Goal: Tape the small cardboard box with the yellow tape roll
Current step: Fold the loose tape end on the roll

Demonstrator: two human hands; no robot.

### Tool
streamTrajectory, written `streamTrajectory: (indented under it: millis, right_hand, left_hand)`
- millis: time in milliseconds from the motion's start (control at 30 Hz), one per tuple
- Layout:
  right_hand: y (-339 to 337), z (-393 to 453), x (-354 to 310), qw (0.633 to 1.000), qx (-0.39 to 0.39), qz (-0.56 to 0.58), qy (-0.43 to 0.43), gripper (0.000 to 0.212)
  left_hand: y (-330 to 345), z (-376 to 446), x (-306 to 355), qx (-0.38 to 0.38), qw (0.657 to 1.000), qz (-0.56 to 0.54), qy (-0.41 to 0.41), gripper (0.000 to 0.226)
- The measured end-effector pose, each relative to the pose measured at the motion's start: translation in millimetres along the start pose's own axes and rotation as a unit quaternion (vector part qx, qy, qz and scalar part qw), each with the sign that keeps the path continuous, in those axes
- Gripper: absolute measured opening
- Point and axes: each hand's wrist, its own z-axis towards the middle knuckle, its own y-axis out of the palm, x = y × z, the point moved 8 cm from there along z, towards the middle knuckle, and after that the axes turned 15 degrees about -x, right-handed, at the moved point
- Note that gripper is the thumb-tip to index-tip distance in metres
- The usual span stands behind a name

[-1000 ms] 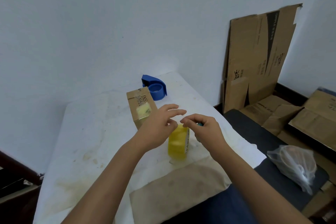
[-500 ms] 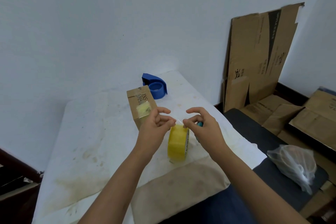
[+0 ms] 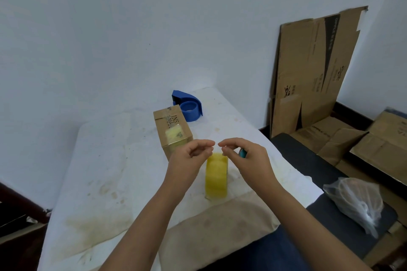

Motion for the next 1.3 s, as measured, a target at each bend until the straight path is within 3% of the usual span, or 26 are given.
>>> streamTrajectory:
  millis: [267, 433, 800, 1033, 1133, 1233, 1300]
  right_hand:
    - [0, 2, -4, 0.999, -0.019, -0.038, 0.000, 0.020]
    - [-3, -3, 2, 0.999, 0.023, -0.025, 0.009, 0.019]
    - [1, 1, -2, 1.000, 0.007, -0.006, 0.021, 0.010]
    - [3, 6, 1, 0.998, -0.025, -0.002, 0.063, 0.008]
    - [5, 7, 13, 0.990, -0.061, -0.008, 0.125, 0.028]
    - [17, -2, 25, 0.968, -0.120, 0.072, 0.210, 0.040]
    - [22, -4, 24, 0.959, -0.130, 0.128, 0.216, 0.037]
  left_hand:
    - [-3, -1, 1, 0.017, 1.000, 0.009, -0.009, 0.020]
    - [-1, -3, 1, 0.018, 1.000, -0.016, -0.004, 0.019]
    - [-2, 0, 22, 0.031, 0.983, 0.180, 0.019, 0.007]
    - [0, 5, -2, -0.006, 0.995, 0.015, -0.094, 0.012]
    - [-3, 5, -5, 0.006, 0.994, -0.013, -0.107, 0.009]
    - [-6, 3, -7, 0.014, 0.993, -0.033, -0.111, 0.007]
    - [-5, 2, -6, 0.014, 0.993, -0.033, -0.114, 0.007]
